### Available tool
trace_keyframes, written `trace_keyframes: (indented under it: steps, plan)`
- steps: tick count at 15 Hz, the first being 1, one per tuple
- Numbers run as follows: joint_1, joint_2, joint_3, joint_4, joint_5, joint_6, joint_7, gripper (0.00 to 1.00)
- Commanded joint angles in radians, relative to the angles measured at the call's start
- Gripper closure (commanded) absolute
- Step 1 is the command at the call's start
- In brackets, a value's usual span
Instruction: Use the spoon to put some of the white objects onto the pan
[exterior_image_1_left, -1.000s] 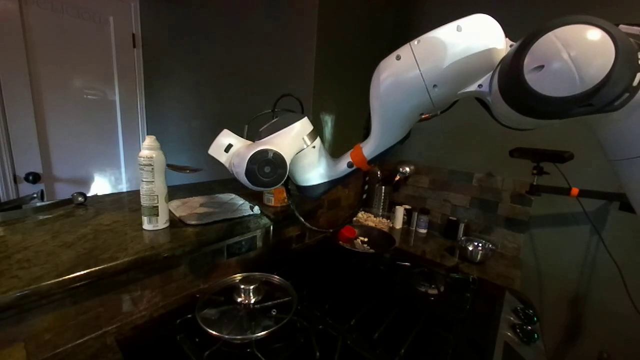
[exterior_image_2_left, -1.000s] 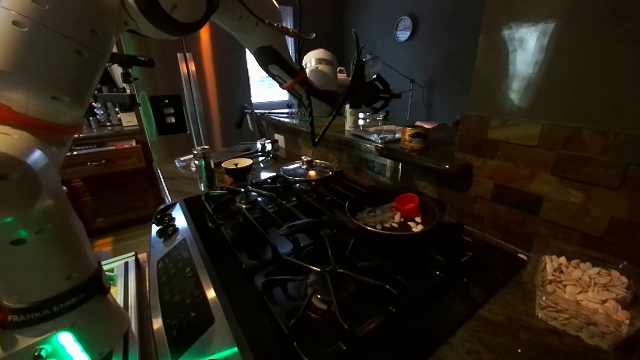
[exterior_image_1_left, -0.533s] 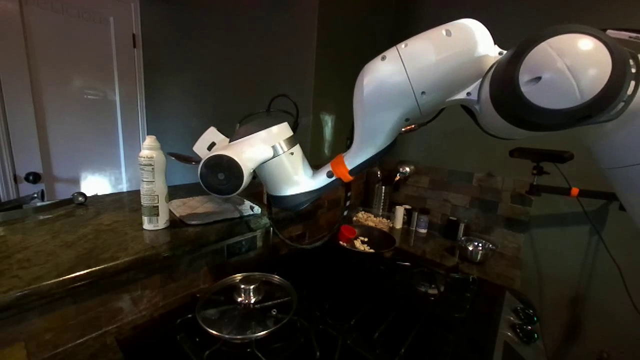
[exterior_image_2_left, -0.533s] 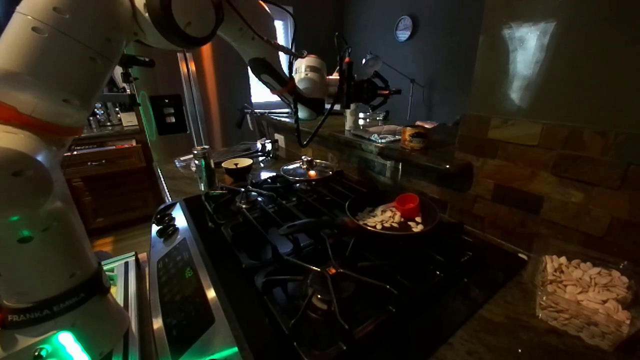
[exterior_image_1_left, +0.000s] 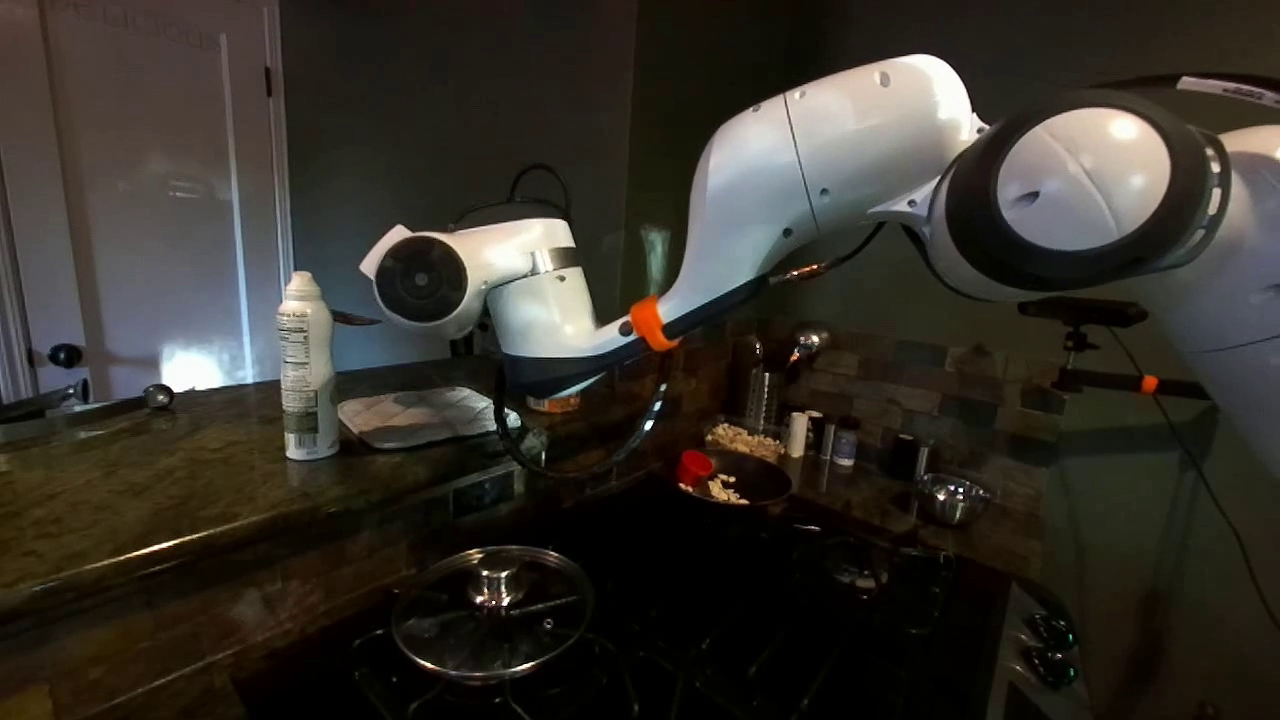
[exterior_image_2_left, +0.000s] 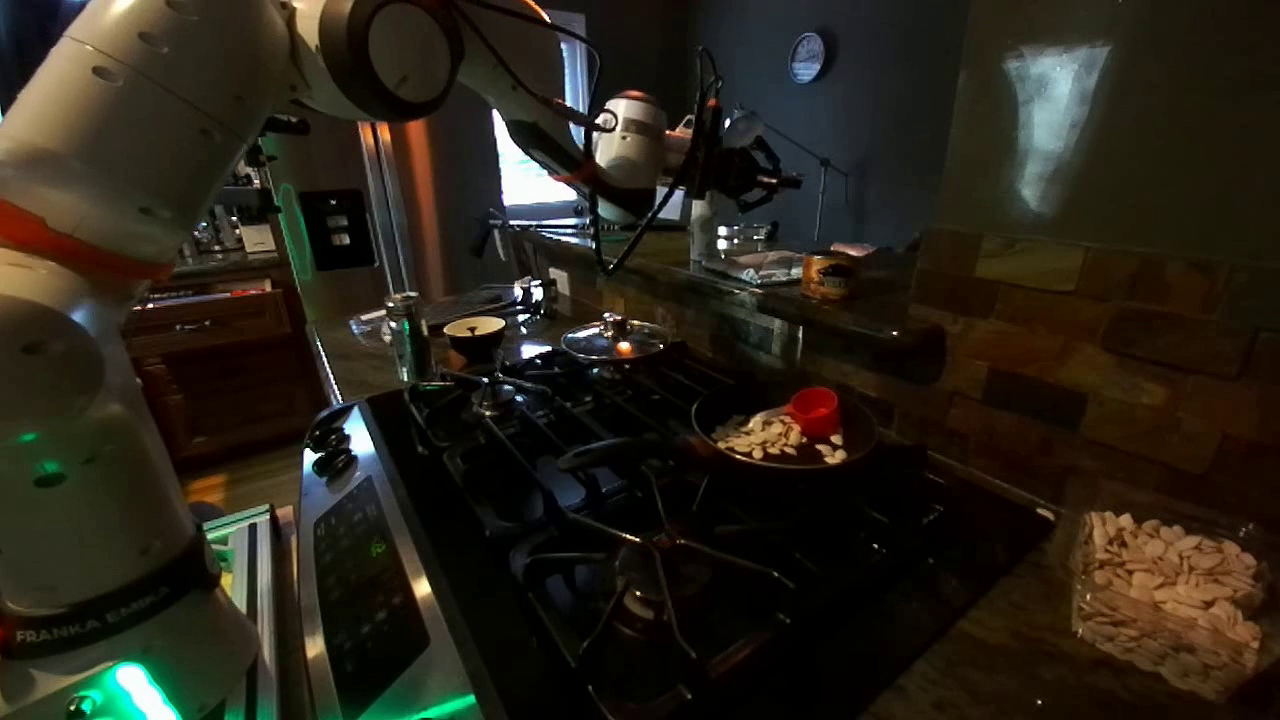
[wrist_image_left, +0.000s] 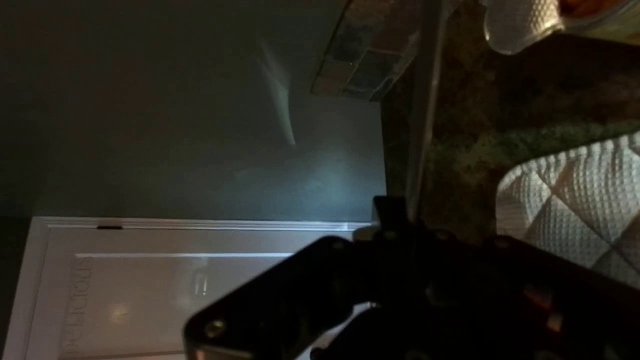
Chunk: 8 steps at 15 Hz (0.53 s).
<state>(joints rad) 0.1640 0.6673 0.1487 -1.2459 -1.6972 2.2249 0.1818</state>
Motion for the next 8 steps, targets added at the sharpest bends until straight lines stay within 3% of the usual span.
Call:
trace_keyframes:
  steps: [1, 4, 5, 8]
  plan:
    - [-0.021, 0.117, 0.011, 0.146, 0.156, 0.141, -0.033, 0.99]
    - [0.006, 0.148, -0.012, 0.172, 0.246, 0.205, -0.030, 0.99]
    - [0.013, 0.100, -0.048, 0.109, 0.224, 0.200, -0.015, 0.97]
    - [0.027, 0.127, -0.049, 0.138, 0.252, 0.204, -0.016, 0.99]
